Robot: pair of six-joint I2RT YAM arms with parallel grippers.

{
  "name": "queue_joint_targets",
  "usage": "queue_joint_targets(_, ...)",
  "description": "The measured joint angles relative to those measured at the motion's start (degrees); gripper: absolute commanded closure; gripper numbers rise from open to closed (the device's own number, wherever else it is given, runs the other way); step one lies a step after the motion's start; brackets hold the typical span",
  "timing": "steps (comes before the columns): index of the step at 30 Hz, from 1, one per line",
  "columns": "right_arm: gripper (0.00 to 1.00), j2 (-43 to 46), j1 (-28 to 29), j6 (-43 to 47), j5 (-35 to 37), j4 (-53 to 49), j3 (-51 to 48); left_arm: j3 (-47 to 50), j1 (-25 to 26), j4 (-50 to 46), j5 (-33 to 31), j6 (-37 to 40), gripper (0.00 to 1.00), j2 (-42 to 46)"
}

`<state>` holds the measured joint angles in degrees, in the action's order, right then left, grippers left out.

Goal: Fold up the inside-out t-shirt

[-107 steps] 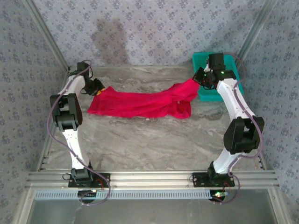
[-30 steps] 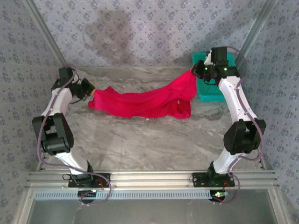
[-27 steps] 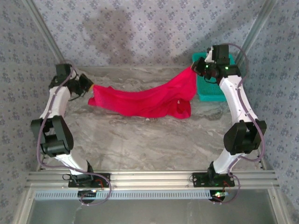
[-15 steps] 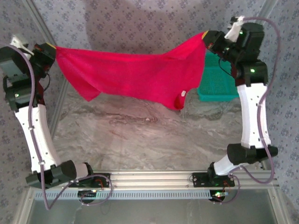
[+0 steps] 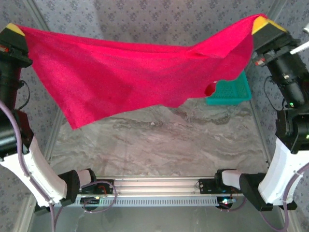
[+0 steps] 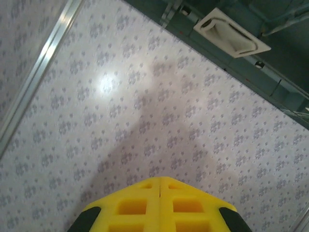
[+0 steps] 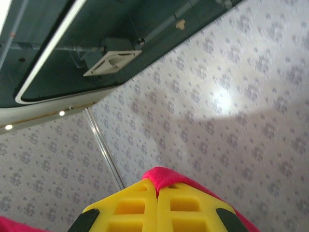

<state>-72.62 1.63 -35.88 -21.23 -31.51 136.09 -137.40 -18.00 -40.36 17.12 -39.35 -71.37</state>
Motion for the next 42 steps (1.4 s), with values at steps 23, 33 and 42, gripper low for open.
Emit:
queue_joint_targets(23,0.75,-54.21,4.02,-2.84,0.63,-0.85,-1.77,39.43,5.7,11.54,-0.31,4.61,0.93,-35.41)
queue_joint_targets(33,0.31,-76.83,4.11,-7.17,-0.44,-4.55,11.74,20.63,8.7,5.42,-8.22,7.63,0.2,-57.61)
queue_joint_targets(42,0.34,-52.7,11.41,0.92,-0.68,0.26,-24.74,59.71,14.21,19.69,-0.74,0.02,0.19,-30.47)
